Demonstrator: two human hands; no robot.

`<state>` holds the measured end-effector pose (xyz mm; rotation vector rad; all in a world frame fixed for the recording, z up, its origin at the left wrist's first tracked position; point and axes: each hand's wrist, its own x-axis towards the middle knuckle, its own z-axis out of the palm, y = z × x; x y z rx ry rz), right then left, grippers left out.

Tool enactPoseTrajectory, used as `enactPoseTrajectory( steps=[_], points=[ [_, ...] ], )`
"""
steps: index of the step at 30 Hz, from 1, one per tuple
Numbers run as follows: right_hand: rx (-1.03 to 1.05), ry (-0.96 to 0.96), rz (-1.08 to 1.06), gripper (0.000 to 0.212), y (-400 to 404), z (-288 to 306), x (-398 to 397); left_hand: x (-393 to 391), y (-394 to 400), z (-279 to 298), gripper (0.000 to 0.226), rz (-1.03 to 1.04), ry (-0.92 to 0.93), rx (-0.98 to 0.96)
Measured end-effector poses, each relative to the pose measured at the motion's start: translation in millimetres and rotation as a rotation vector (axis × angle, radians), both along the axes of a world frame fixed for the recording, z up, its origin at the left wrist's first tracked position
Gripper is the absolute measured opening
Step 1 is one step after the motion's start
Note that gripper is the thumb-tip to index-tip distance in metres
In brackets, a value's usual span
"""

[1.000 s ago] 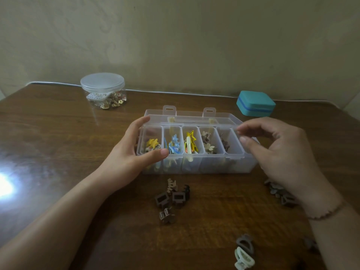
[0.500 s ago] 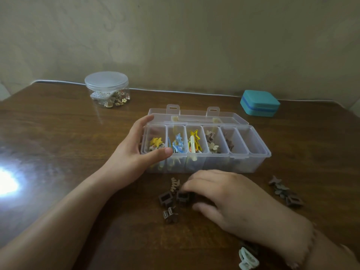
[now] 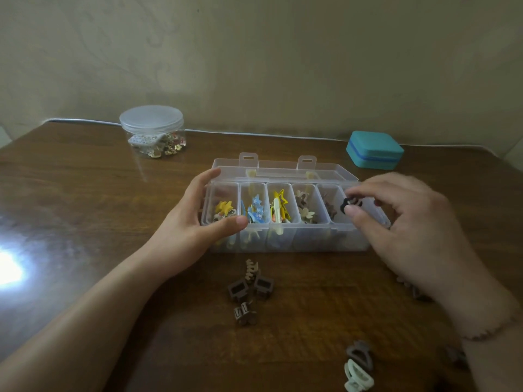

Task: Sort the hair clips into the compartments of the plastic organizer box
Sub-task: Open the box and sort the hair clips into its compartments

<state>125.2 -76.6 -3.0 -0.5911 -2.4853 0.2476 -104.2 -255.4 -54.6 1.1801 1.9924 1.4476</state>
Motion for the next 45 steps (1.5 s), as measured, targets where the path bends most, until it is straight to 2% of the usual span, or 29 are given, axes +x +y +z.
enactPoseTrajectory(
  steps=[3, 6, 8, 12, 15, 21, 24, 27, 29, 33, 37, 39, 41, 43, 45],
  points=[
    [-0.021, -0.132, -0.024, 0.036, 5, -8, -1, 0, 0, 0, 0.102, 0.008, 0.008, -0.005],
    [0.007, 0.025, 0.026, 0.030, -3, -2, 0, 1, 0, 1, 0.103, 0.010, 0.013, -0.009],
    [-0.018, 0.054, 0.154, 0.030, -17, 0, -2, 1, 0, 1, 0.102, 0.006, 0.011, -0.008],
    [-0.094, -0.216, 0.457, 0.028, -48, -16, -13, 1, 0, 0, 0.102, 0.006, 0.009, -0.002],
    [-0.073, -0.321, 0.515, 0.029, -58, -29, -21, 1, 1, 0, 0.102, 0.012, 0.011, -0.001],
    [0.088, -0.252, 0.436, 0.015, -61, -33, -27, 0, 0, -1, 0.101, 0.010, 0.005, -0.009],
    [-0.009, -0.086, 0.392, 0.014, -49, -16, -17, 0, 0, -1, 0.104, -0.003, -0.010, -0.002],
    [-0.020, 0.124, 0.205, 0.013, -26, 2, -6, 0, 0, 0, 0.104, -0.007, -0.012, 0.000],
    [0.005, 0.121, 0.071, 0.013, -14, 5, -3, 0, 0, 0, 0.104, -0.003, -0.013, -0.006],
    [-0.050, -0.098, -0.034, 0.024, -3, -4, -5, 0, 0, -1, 0.104, 0.004, -0.018, -0.011],
    [0.057, 0.065, -0.044, 0.022, -6, 1, -4, 1, 1, 0, 0.104, 0.003, -0.015, -0.007],
    [0.067, 0.124, 0.030, 0.022, -16, 5, -2, 0, 0, 1, 0.105, -0.002, -0.013, -0.004],
    [-0.010, 0.085, 0.221, 0.023, -33, 6, -4, 0, 1, 1, 0.104, -0.004, -0.009, -0.003],
    [-0.034, -0.079, 0.423, 0.028, -53, -1, -9, 0, 1, -1, 0.103, 0.008, 0.002, 0.001],
    [0.101, -0.262, 0.594, 0.039, -67, -14, -16, 0, 1, -1, 0.101, 0.017, 0.014, 0.006]
  ],
)
